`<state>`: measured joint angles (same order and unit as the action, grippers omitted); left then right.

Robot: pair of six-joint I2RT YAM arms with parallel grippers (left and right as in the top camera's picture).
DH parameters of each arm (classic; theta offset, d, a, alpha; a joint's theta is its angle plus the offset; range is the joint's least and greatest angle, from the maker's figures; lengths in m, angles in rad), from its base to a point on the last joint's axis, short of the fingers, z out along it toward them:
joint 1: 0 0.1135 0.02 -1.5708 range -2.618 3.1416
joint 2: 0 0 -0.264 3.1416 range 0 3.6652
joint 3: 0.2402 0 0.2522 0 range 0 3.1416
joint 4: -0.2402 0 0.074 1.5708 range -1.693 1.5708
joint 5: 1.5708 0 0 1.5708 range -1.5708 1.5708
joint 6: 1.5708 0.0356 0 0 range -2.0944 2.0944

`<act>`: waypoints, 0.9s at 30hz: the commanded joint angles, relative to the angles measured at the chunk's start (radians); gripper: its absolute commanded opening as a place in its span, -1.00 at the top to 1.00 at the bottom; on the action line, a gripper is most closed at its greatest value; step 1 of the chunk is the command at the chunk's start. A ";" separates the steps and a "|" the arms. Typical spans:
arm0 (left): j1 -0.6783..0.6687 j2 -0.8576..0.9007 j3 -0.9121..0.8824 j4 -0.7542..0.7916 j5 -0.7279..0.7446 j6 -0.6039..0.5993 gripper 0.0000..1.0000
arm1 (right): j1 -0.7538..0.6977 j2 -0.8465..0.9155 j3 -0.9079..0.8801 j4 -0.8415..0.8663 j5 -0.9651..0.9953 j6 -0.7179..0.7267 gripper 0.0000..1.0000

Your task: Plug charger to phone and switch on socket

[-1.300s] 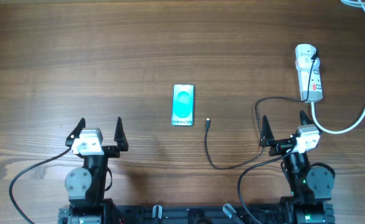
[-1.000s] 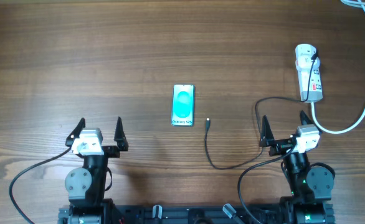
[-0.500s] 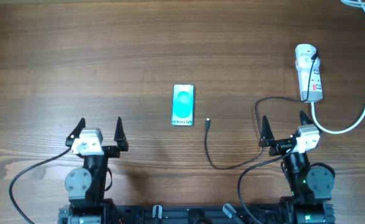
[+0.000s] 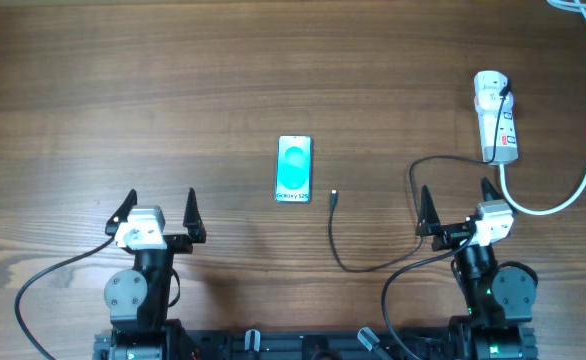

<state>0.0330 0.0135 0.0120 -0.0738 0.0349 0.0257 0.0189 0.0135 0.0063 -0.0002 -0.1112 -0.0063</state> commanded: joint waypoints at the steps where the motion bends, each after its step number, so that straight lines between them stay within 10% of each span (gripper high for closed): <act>1: 0.002 -0.011 -0.006 -0.002 0.008 0.019 -1.00 | 0.000 -0.002 0.000 0.003 0.005 -0.017 -0.99; 11: 0.003 -0.011 -0.006 0.000 -0.026 0.027 -1.00 | 0.000 -0.002 0.000 0.003 0.006 -0.018 -0.99; 16: 0.002 -0.011 -0.006 0.108 0.571 -0.067 -1.00 | 0.000 -0.002 0.000 0.003 0.005 -0.017 -1.00; 27: 0.002 -0.011 -0.005 0.553 0.832 -0.360 -1.00 | 0.000 -0.002 0.000 0.003 0.006 -0.017 -1.00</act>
<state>0.0330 0.0139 0.0055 0.3695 0.8093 -0.1978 0.0189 0.0139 0.0063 0.0002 -0.1112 -0.0063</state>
